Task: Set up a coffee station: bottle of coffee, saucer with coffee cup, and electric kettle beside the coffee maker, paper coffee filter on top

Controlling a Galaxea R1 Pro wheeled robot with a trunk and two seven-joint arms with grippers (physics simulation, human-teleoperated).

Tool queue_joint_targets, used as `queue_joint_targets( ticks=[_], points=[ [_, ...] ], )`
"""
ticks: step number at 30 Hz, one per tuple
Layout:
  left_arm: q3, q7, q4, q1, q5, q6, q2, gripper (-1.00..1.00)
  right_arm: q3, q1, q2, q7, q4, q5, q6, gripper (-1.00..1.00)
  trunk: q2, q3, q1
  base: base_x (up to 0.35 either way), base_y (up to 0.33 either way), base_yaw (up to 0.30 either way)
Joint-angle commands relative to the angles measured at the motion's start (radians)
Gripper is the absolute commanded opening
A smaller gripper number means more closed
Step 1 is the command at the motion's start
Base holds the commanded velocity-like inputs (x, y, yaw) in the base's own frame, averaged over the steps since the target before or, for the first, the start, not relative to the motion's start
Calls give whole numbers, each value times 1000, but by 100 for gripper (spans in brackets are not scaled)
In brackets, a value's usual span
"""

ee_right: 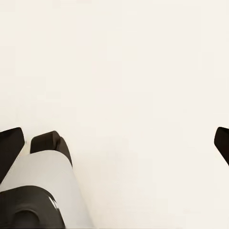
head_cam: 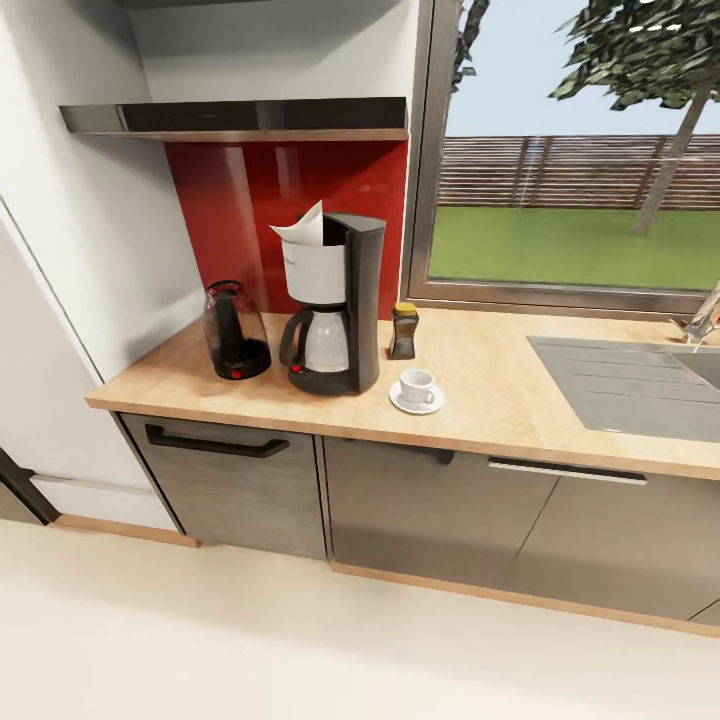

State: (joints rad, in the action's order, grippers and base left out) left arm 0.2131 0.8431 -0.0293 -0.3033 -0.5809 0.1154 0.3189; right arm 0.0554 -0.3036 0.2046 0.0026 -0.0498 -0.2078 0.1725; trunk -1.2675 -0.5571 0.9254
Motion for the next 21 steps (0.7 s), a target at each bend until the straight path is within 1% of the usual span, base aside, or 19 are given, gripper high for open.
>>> queue_joint_targets(
  ticks=[1,11,17,18,20,21],
  points=[
    [8,4,0,0,1,11,0,100,6,-2,-5,0,-4,-1,7,100,-1,-1,0,0,0,0],
    [8,4,0,0,1,13,-3,100,6,-2,-12,0,-4,-1,8,100,-1,-1,0,0,0,0],
    [8,1,0,0,1,12,-14,100,4,-2,-15,2,-4,0,8,100,-1,-1,0,0,0,0],
    [8,1,0,0,1,12,-15,100,3,-2,-17,2,-4,1,8,100,-1,-1,0,0,0,0],
    [8,0,0,0,1,12,-17,100,4,-2,-37,2,-4,0,9,100,-1,-1,0,0,0,0],
    [8,0,0,0,1,12,-17,100,5,-2,-53,2,-4,0,9,100,-1,-1,0,0,0,0]
  ],
)
